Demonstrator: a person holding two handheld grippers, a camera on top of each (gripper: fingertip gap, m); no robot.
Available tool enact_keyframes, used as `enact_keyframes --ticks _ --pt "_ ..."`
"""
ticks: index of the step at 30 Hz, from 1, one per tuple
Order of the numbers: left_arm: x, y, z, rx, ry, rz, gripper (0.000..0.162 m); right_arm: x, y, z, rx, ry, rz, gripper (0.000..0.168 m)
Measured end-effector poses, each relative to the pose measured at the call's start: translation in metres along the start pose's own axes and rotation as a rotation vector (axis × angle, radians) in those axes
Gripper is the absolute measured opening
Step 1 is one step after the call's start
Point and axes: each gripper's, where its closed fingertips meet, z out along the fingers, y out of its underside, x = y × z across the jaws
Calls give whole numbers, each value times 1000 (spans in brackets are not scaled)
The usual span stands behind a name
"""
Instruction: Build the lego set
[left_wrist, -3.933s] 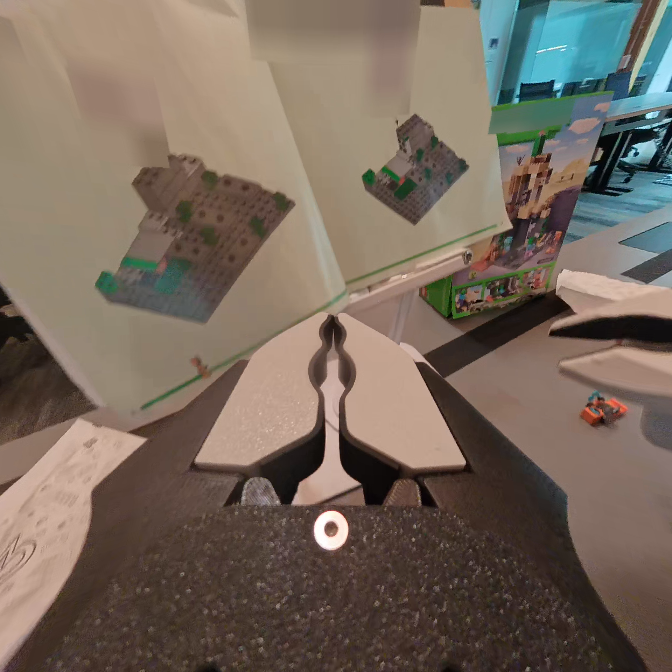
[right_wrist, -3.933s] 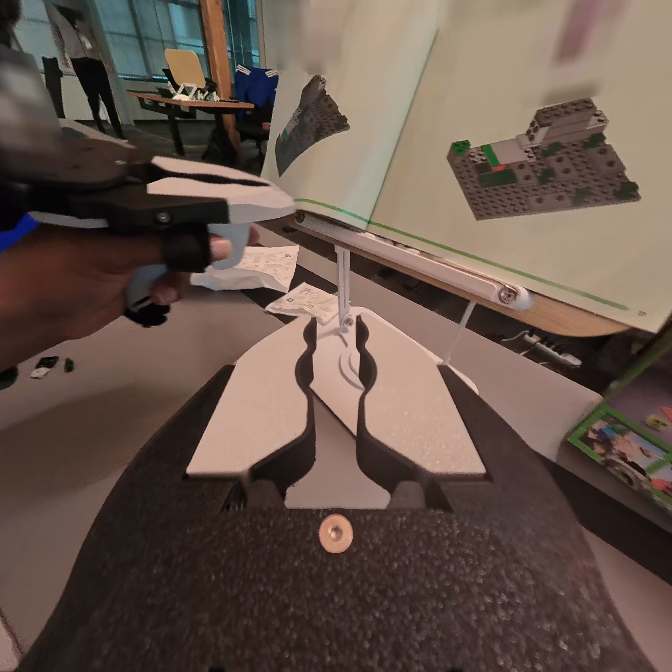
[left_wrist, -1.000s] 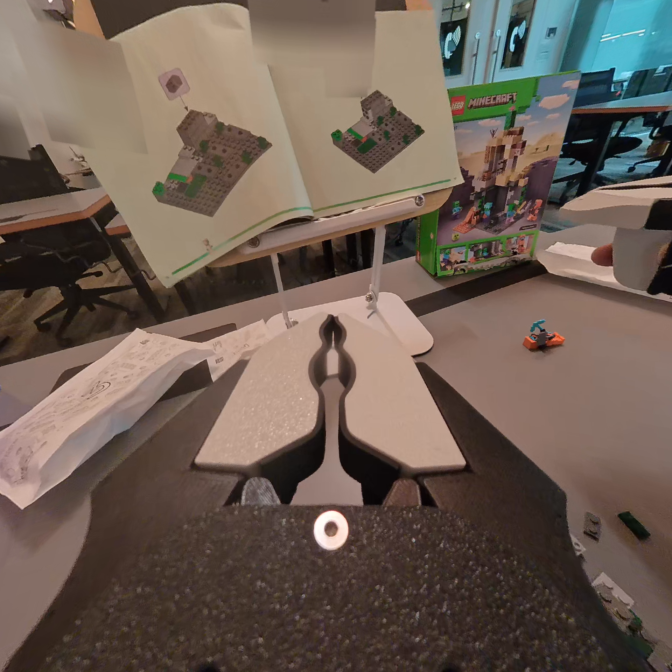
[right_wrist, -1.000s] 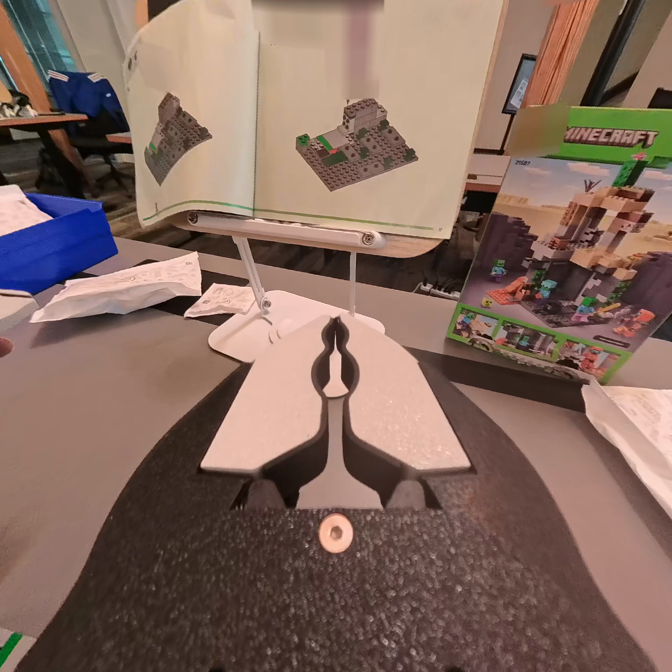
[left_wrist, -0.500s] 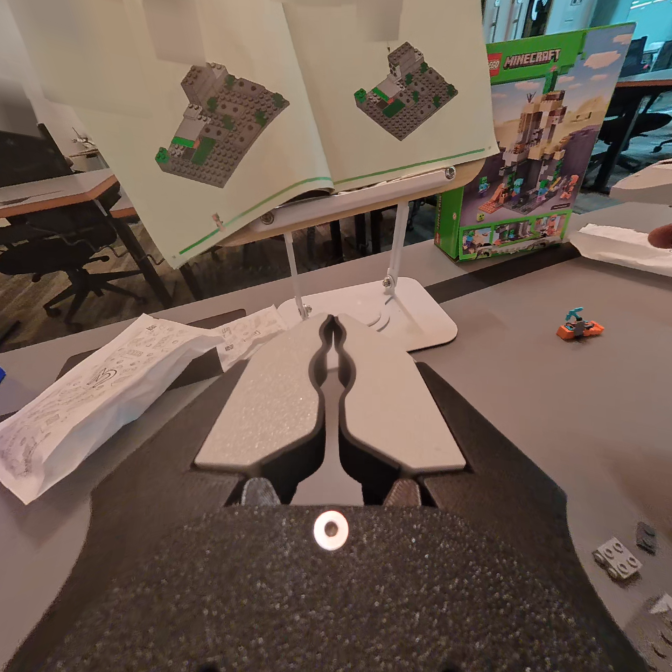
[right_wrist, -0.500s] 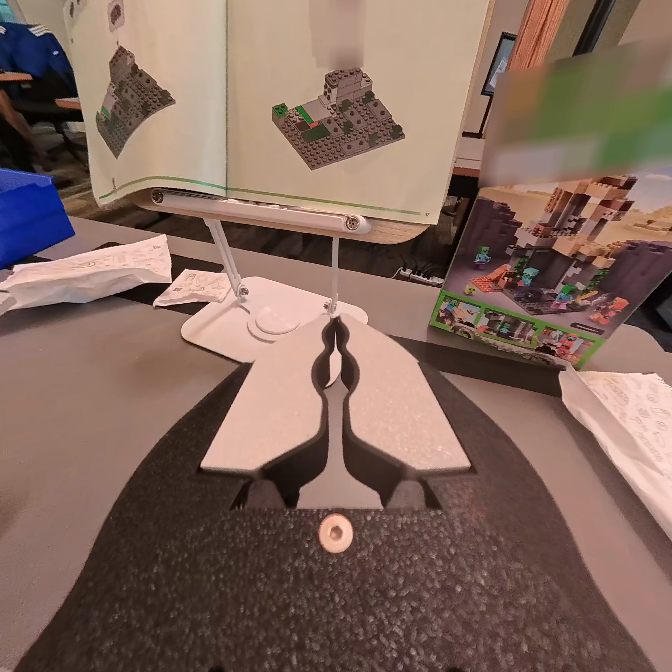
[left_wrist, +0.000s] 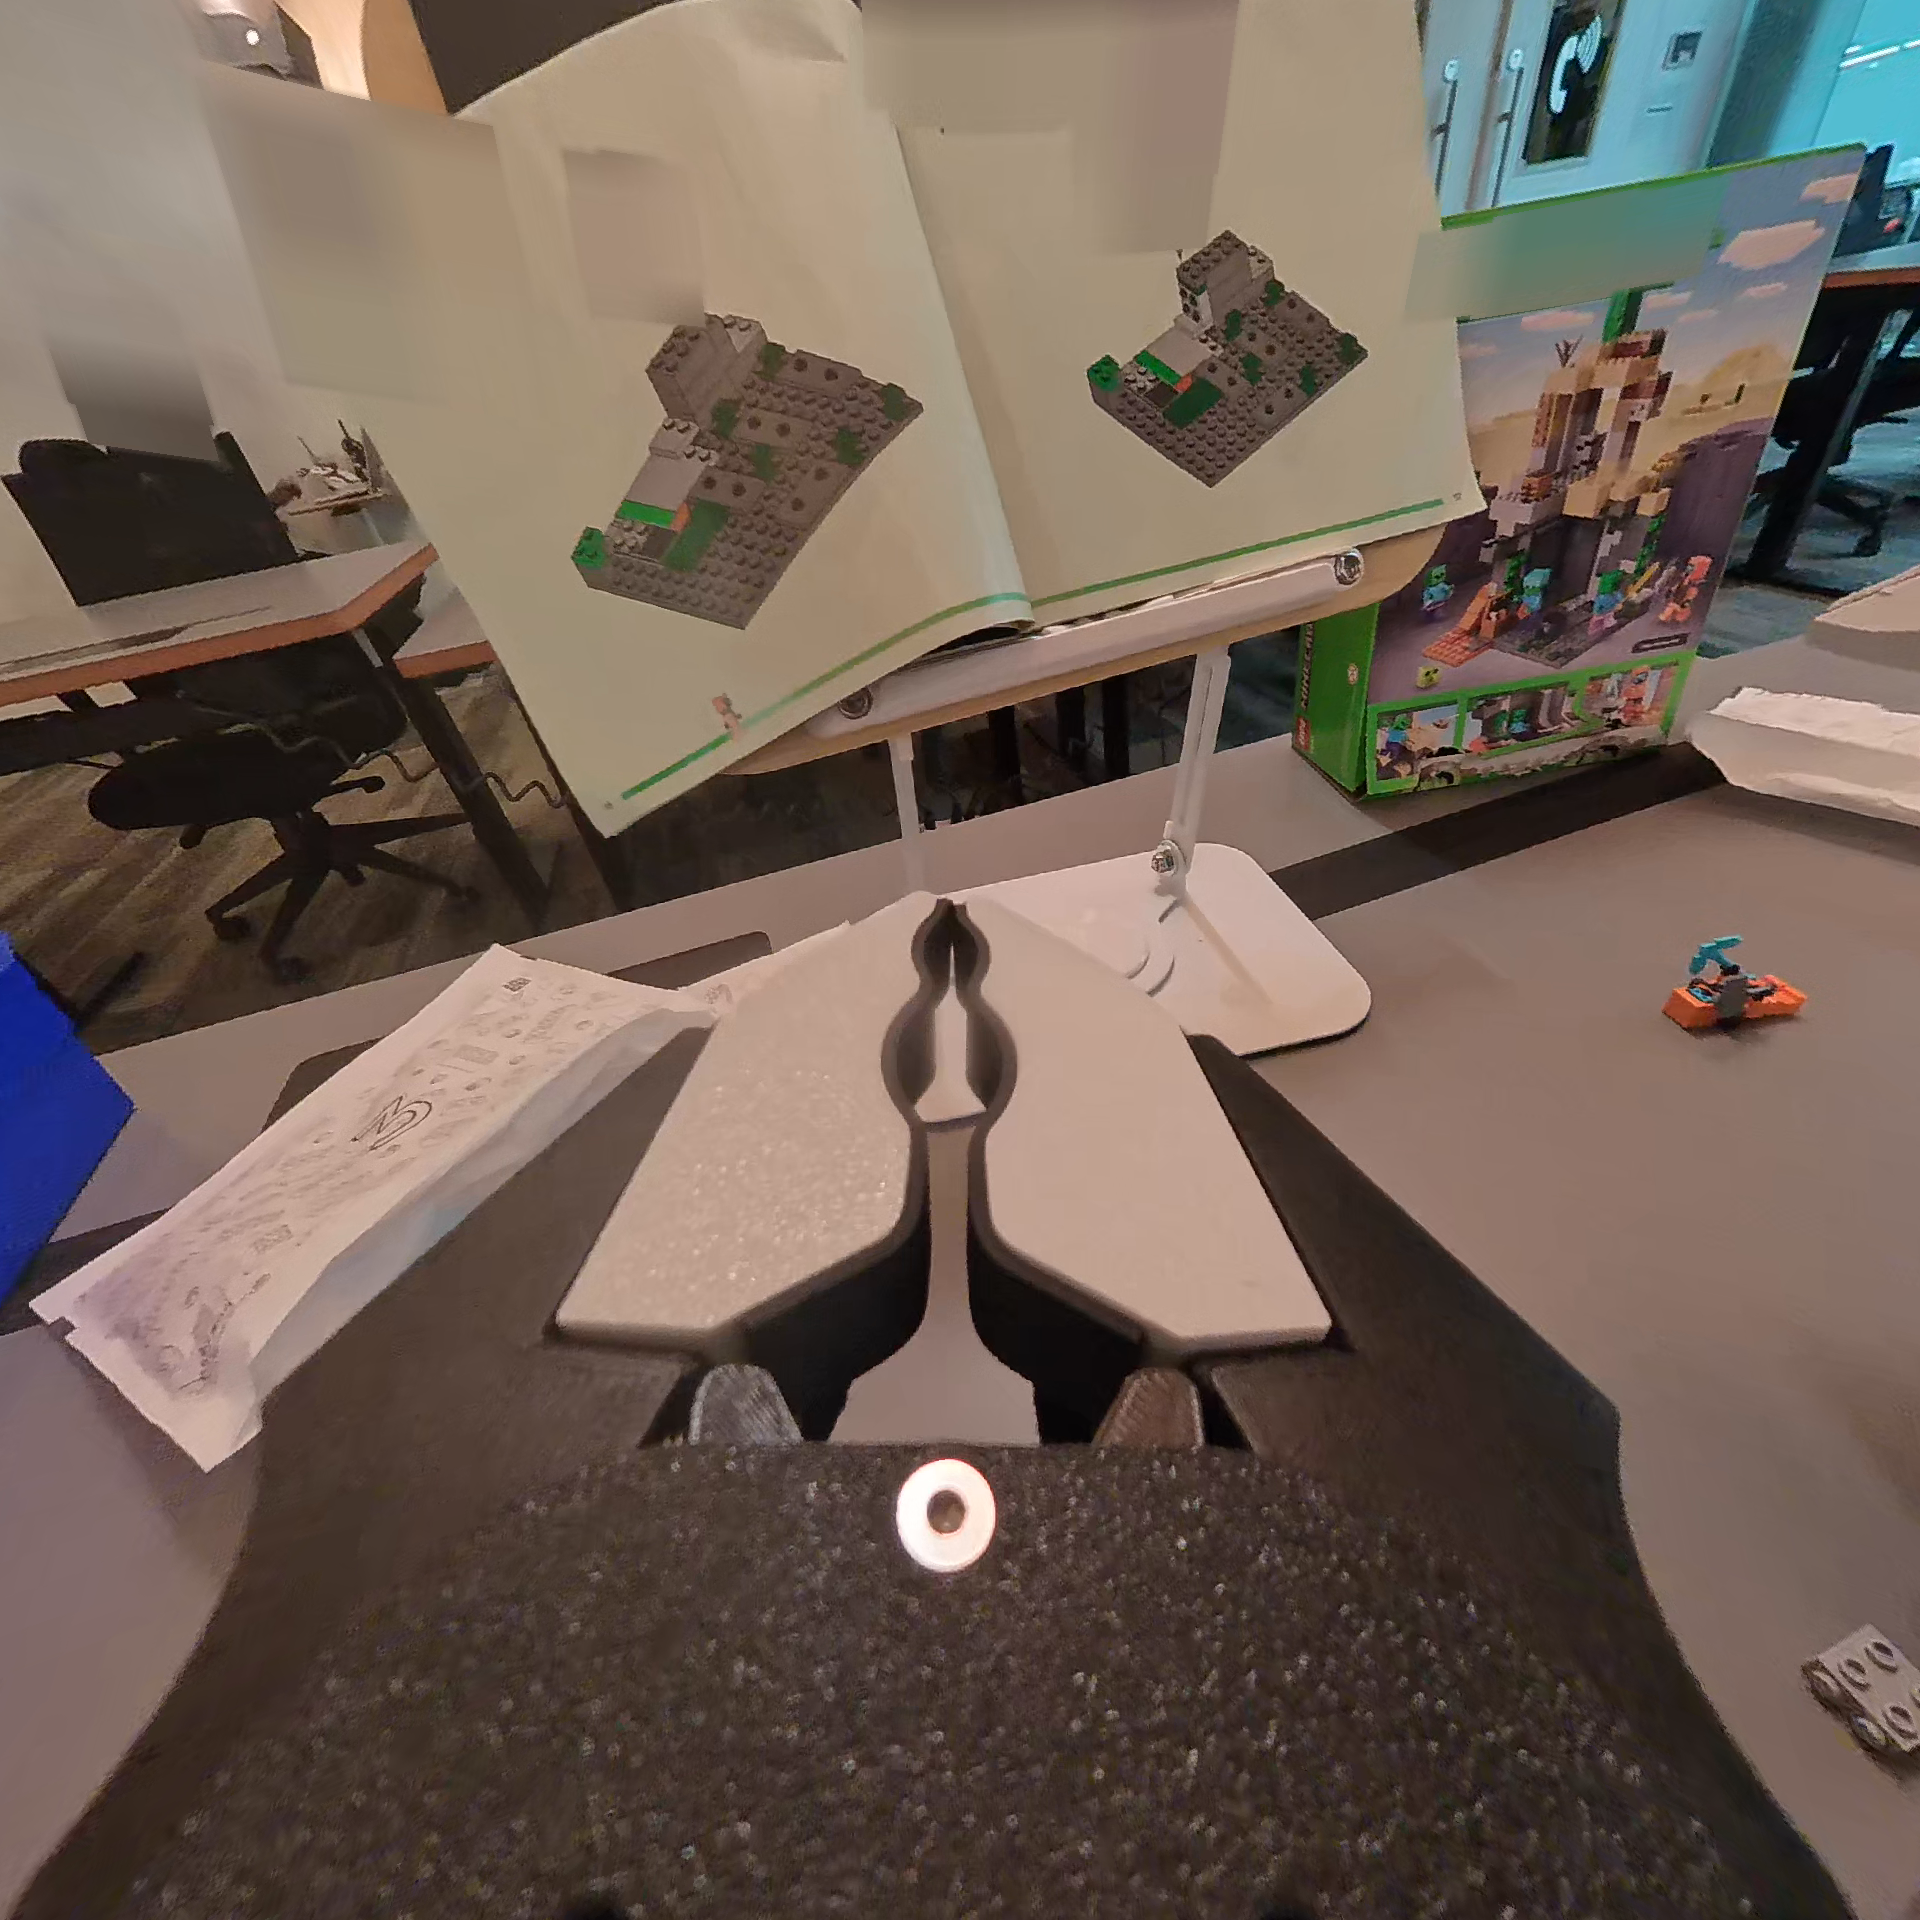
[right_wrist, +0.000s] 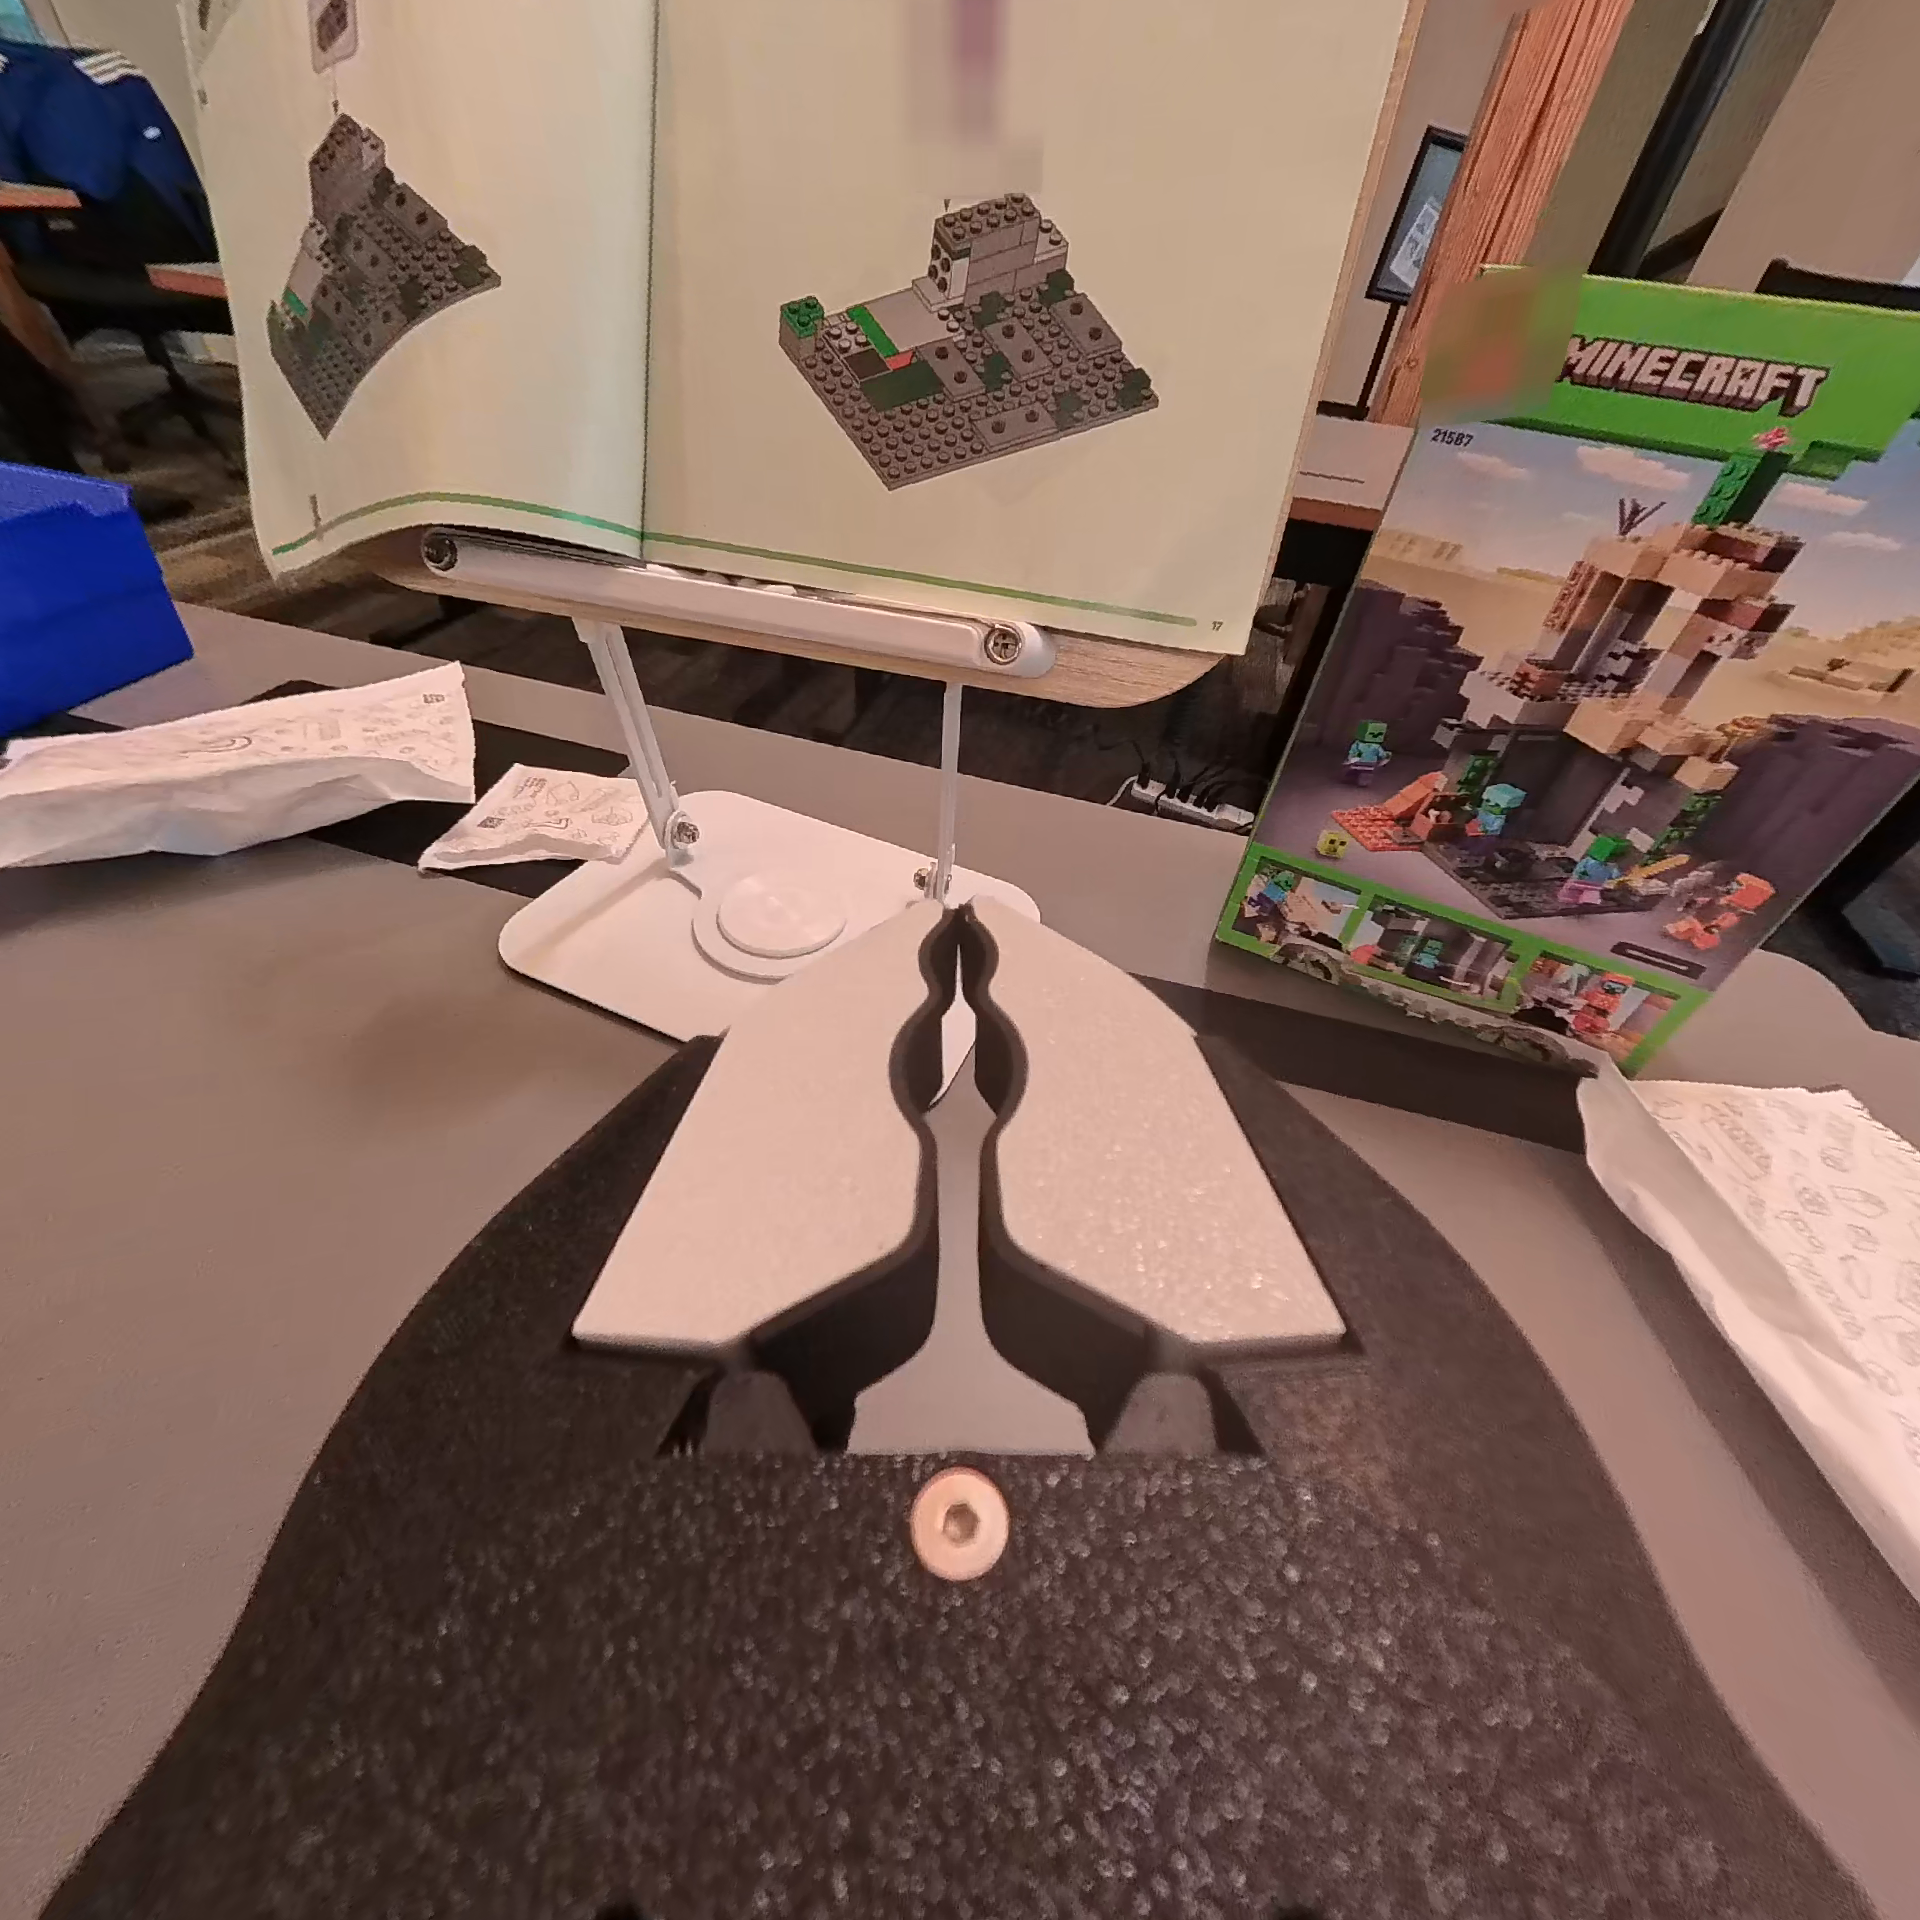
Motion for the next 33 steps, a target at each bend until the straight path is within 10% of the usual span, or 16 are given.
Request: enact_keyframes --ticks 33 --pt "26 -14 -11 26 87 30 0 -17 -17 -9 109 -60 -42 1"
